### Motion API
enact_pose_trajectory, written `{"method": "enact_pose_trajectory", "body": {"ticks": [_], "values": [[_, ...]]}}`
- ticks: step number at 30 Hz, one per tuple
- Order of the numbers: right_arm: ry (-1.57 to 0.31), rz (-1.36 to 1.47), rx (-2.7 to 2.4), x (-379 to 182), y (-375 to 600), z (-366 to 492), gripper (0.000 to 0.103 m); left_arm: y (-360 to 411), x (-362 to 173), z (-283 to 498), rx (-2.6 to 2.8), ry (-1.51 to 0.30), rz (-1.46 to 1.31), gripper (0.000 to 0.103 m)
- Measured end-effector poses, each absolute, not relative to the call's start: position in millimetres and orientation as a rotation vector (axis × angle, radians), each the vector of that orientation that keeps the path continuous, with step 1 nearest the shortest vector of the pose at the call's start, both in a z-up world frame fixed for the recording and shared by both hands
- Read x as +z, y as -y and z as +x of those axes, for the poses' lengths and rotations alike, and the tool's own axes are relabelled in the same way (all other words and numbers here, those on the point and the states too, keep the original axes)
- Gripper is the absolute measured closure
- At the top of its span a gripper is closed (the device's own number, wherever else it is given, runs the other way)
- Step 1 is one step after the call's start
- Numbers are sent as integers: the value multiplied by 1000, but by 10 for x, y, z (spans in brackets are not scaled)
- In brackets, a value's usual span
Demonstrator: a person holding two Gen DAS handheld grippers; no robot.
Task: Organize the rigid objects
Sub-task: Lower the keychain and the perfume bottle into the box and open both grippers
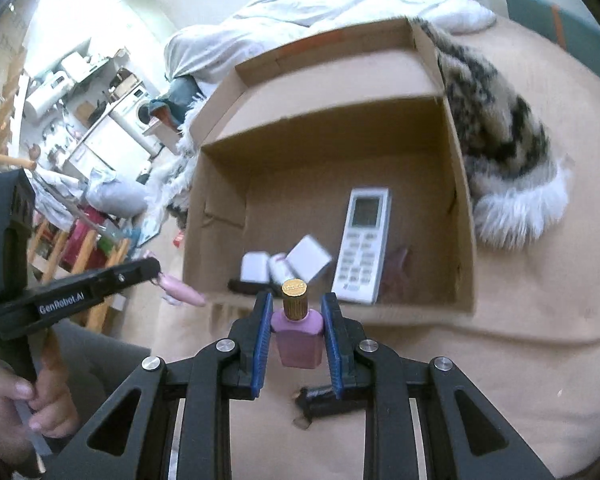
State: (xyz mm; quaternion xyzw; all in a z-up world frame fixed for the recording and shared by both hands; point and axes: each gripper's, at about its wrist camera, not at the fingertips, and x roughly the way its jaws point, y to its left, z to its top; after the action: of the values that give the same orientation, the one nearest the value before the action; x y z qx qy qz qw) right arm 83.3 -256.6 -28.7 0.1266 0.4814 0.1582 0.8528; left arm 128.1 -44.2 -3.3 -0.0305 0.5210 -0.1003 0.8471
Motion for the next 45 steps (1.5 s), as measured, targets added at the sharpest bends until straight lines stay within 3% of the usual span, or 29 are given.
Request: {"method": "enact_pose_trajectory", "body": {"ticks": [15,45], "values": [[-1084,219,208,-721,2732,1336,77,688,-420,1705,-150,-1060,65,101],[-1210,192,152,-1142,2637,1488,77,786,-817,1667,-196,-1129,41,100]]}}
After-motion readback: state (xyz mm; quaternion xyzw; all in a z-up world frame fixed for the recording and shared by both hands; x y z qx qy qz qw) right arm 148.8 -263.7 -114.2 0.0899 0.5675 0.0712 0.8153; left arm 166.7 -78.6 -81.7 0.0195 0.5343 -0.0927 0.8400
